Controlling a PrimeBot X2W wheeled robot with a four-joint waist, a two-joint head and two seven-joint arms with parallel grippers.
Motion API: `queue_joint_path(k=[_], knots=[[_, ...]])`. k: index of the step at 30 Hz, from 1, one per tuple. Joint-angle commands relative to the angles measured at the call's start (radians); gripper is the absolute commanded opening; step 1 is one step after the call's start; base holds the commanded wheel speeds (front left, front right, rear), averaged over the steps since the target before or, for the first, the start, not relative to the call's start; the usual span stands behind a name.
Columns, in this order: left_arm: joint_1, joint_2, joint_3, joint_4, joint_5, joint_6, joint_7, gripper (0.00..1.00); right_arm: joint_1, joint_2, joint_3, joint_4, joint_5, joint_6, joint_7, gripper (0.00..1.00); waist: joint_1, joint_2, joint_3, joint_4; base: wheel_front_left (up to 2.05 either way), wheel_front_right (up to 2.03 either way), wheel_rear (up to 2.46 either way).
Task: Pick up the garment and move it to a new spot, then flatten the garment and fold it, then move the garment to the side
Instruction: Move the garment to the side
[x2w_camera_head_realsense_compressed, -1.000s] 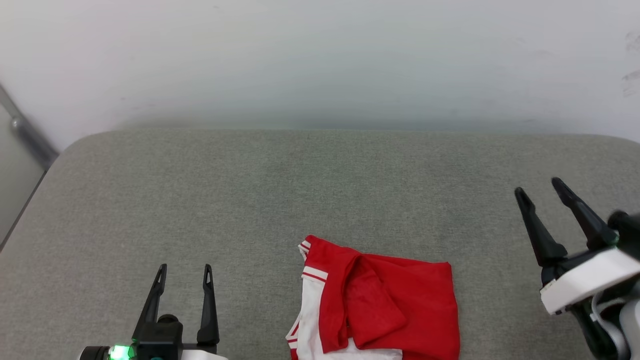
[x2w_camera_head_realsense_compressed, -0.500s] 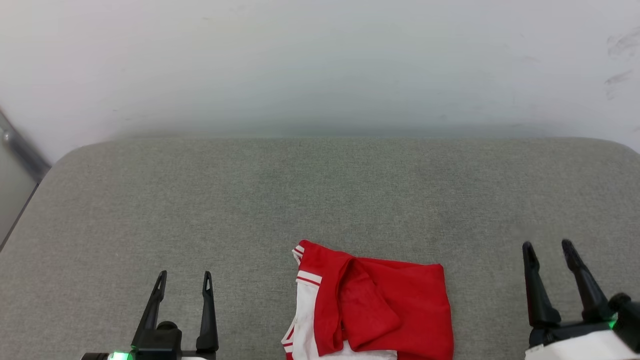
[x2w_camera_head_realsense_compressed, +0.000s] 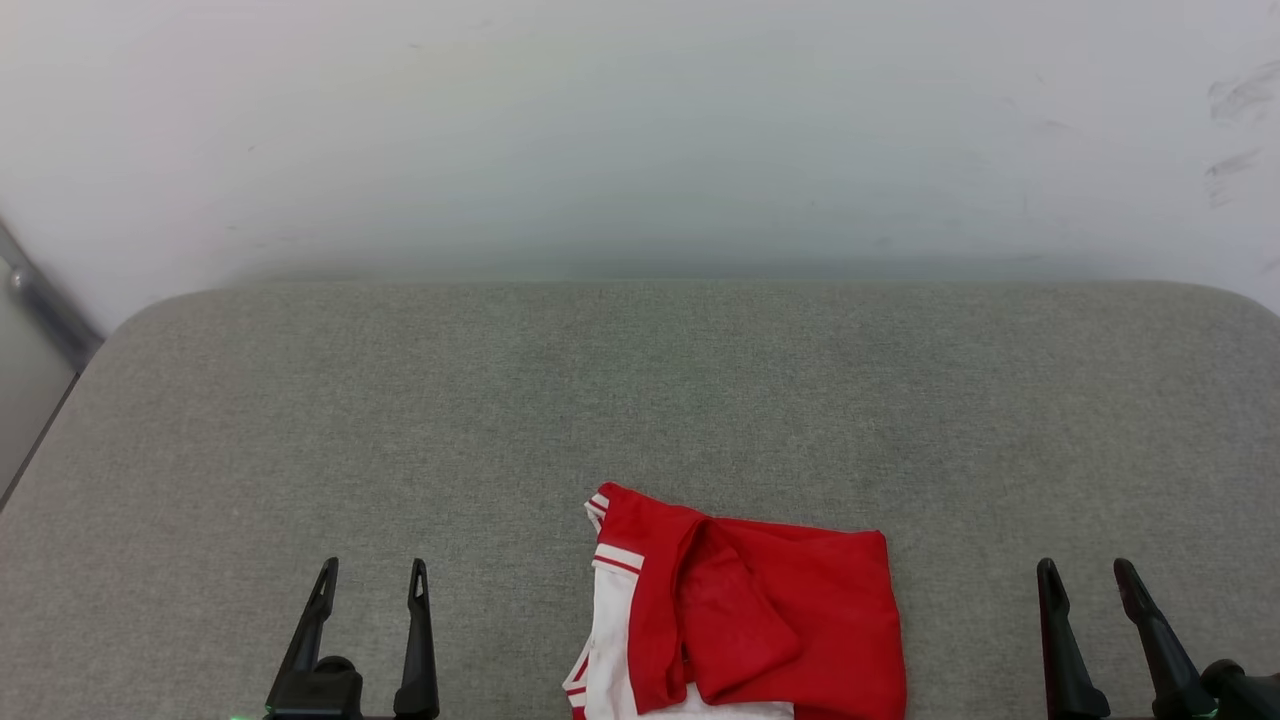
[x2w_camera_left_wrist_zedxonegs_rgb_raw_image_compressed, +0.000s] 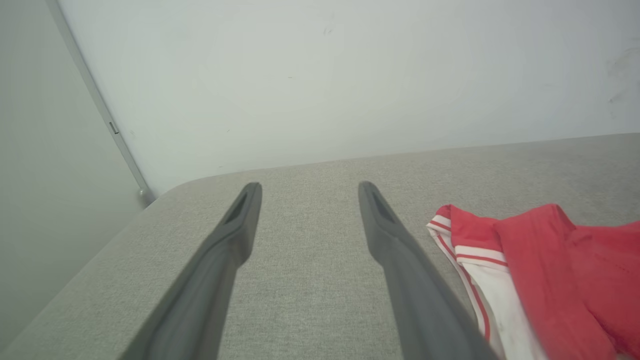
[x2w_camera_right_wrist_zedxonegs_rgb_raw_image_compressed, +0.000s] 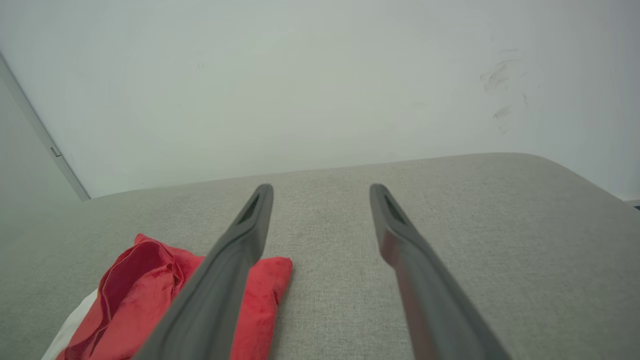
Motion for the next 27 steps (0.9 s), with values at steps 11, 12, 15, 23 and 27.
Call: queue_joint_path(k=[11, 12, 15, 23, 27], knots=[[0.006, -0.009, 0.01, 0.004, 0.002, -0.012, -0.002, 1.0, 0.003, 0.013, -0.001, -0.002, -0.024, 0.0, -0.004, 1.0, 0.0, 0.0, 0.005, 0.004, 0.0, 0.0, 0.0], [0.006, -0.01, 0.011, 0.004, 0.003, -0.013, -0.002, 1.0, -0.007, 0.011, -0.002, -0.008, -0.025, 0.0, -0.004, 1.0, 0.0, 0.0, 0.005, 0.004, 0.0, 0.0, 0.0], [0.006, -0.011, 0.014, 0.005, 0.004, -0.015, -0.002, 1.0, -0.044, -0.014, -0.006, -0.026, -0.03, 0.0, -0.004, 1.0, 0.0, 0.0, 0.005, 0.005, 0.0, 0.0, 0.0], [-0.014, -0.015, 0.01, 0.009, 0.011, -0.023, -0.002, 1.0, -0.251, -0.18, 0.062, -0.069, -0.007, 0.0, 0.075, 1.0, 0.0, 0.0, 0.019, 0.013, 0.0, 0.0, 0.0], [-0.021, -0.016, 0.007, 0.01, 0.012, -0.03, -0.002, 1.0, -0.358, -0.293, 0.165, -0.071, 0.069, 0.0, 0.264, 1.0, 0.0, 0.0, 0.028, 0.023, 0.0, 0.0, 0.0]])
